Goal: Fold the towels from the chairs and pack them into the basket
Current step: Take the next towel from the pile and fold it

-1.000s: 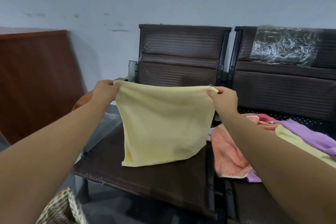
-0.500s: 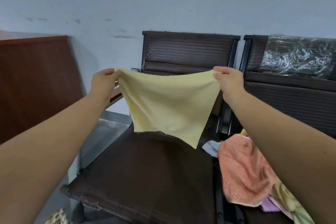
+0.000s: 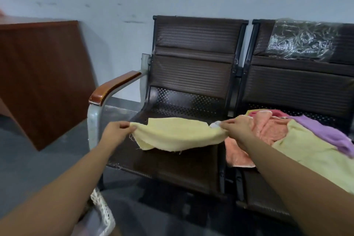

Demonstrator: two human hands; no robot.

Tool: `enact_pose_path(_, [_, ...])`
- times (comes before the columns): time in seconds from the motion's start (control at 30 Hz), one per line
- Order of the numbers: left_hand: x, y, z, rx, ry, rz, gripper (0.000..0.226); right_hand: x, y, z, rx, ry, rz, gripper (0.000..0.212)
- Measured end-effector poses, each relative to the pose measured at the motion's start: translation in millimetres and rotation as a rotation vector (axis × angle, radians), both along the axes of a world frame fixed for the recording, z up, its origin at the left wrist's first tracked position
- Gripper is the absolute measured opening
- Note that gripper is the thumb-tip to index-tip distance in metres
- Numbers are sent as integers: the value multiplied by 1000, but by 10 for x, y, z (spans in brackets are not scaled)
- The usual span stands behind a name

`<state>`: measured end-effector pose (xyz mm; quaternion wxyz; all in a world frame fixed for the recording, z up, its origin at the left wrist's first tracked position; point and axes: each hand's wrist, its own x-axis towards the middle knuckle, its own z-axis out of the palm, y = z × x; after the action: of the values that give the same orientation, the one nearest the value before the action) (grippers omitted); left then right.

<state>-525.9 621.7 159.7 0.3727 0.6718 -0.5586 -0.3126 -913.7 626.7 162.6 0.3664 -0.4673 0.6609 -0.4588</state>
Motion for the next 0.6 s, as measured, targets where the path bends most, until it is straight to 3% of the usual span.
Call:
enact_pose_path(0.07, [75, 136, -155, 69, -88, -19, 18, -40, 147, -225, 97, 93, 129, 18])
enact_pose_path(0.17, [122, 244, -118, 97, -141, -38, 20, -44, 290, -260, 211, 390, 270, 34])
enact_pose_path(0.27, [113, 340, -81, 94, -126, -46, 24, -25, 366, -206, 184, 517, 271, 23])
enact_pose_path(0.4, [127, 394, -121, 112, -79, -25, 22, -47, 448, -181, 73, 515, 210, 9])
enact_pose_path(0.6, [144, 368, -90, 47, -18, -88, 27, -91, 491, -150, 3, 308, 155, 8])
